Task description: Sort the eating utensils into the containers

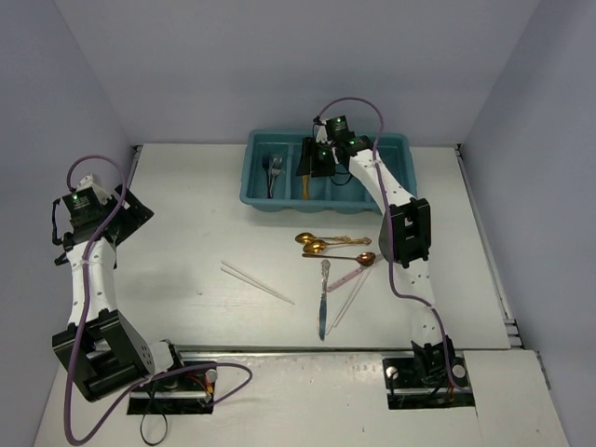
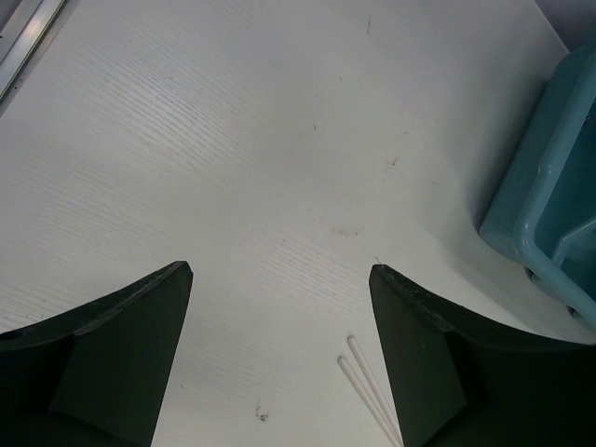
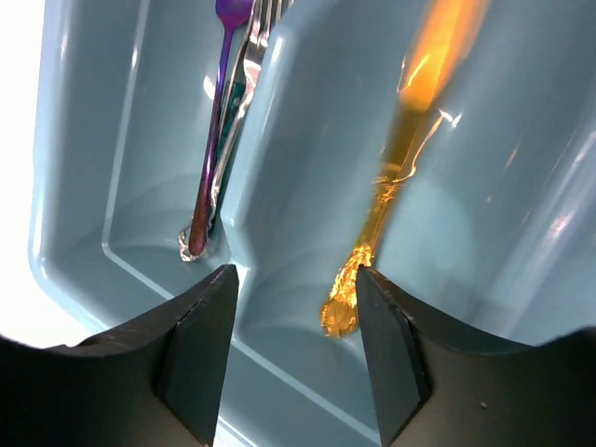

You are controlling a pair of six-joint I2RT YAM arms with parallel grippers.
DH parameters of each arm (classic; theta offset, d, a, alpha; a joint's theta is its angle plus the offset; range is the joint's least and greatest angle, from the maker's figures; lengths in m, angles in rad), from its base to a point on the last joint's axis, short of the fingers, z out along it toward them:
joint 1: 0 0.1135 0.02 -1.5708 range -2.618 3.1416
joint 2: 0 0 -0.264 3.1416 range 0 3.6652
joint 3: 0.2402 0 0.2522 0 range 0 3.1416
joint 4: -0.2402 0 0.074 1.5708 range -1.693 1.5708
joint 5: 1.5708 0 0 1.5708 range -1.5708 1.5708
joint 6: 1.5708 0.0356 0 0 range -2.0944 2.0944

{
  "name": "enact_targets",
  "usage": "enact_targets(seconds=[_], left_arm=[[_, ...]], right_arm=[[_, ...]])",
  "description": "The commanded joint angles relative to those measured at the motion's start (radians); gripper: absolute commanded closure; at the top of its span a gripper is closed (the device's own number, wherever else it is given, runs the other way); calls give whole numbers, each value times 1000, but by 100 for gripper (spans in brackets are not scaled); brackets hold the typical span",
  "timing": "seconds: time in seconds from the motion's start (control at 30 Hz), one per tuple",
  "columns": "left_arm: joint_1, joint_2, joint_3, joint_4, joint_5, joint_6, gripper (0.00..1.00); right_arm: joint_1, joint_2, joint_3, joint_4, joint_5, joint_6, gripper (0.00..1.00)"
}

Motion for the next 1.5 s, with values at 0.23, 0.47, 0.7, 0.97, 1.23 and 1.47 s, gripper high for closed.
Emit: enact_targets(seconds=[0.23, 0.47, 0.7, 0.97, 1.23, 1.47], left_arm=[[-4, -53, 44, 56, 11, 3, 24], [-5, -81, 46, 72, 105, 64, 24], [-14, -109, 25, 114, 204, 121, 24], [-181, -236, -34, 126, 225, 311, 24], [-751, -225, -80, 20, -96, 380, 29], [-1119, -23, -36, -10, -234, 217, 29]], right_arm=[[1, -343, -129, 47, -118, -336, 34], [59, -678, -464, 37, -131, -1028, 29], [192, -887, -854, 36, 8, -1565, 29], [203, -932, -925, 40, 19, -1425, 31], [34, -1121, -1057, 45, 59, -996, 36], [-83, -1343, -1175, 65, 177, -809, 36]])
